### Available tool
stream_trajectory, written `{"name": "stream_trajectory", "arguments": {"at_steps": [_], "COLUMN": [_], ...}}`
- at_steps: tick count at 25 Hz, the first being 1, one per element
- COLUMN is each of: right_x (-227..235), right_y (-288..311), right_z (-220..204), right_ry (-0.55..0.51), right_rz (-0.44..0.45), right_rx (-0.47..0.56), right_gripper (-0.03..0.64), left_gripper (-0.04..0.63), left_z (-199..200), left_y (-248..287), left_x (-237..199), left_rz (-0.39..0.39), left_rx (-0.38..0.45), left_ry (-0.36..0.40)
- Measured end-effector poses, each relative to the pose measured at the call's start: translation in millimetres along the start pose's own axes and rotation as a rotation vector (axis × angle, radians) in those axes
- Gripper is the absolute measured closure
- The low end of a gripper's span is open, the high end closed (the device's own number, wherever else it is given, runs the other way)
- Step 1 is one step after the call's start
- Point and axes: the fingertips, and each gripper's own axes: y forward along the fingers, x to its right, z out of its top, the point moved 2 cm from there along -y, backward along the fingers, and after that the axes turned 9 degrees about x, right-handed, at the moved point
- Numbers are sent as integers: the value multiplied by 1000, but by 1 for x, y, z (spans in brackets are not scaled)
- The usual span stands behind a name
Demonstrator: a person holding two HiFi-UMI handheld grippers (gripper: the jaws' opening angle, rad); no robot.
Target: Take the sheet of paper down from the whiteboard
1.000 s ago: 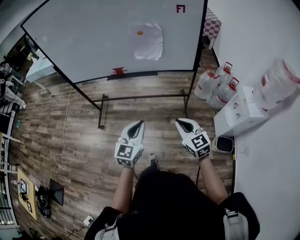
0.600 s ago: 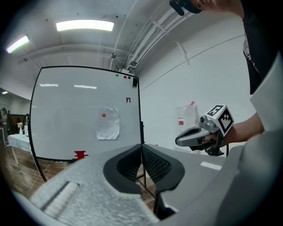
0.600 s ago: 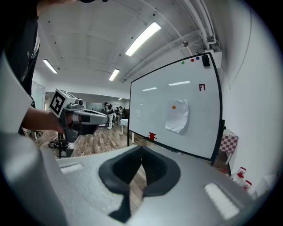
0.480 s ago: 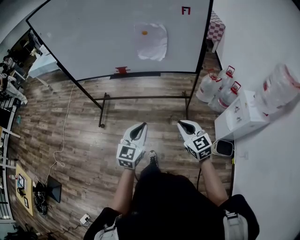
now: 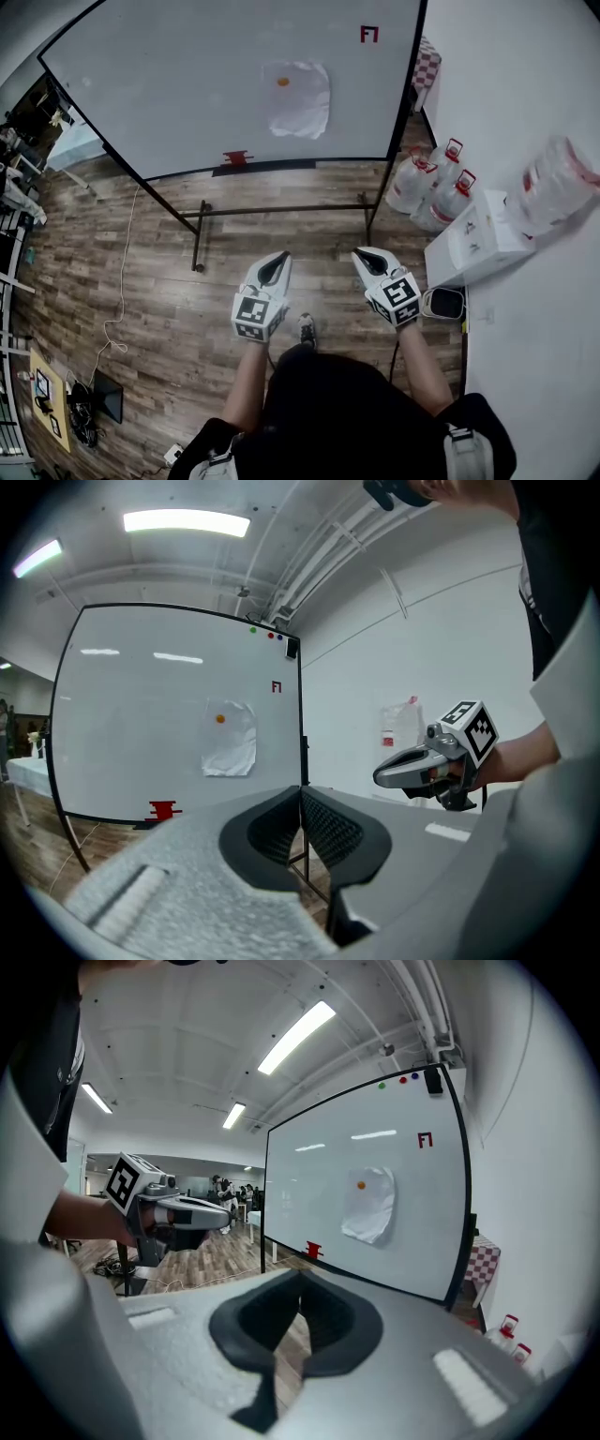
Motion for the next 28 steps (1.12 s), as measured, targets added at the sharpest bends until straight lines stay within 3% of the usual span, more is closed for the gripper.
{"name": "stream_trajectory", "arguments": {"at_steps": [28], "right_x": [71], "right_y": [115], "right_z": [-2], "right_ry": [36], "right_rz": [-121], "right_rx": [-41], "right_gripper": [614], "left_gripper": [583], "left_z": [-20], "left_y": [114], "left_x": [-106], "left_rz": [-127], "left_rx": [-8], "left_ry": [-41]}}
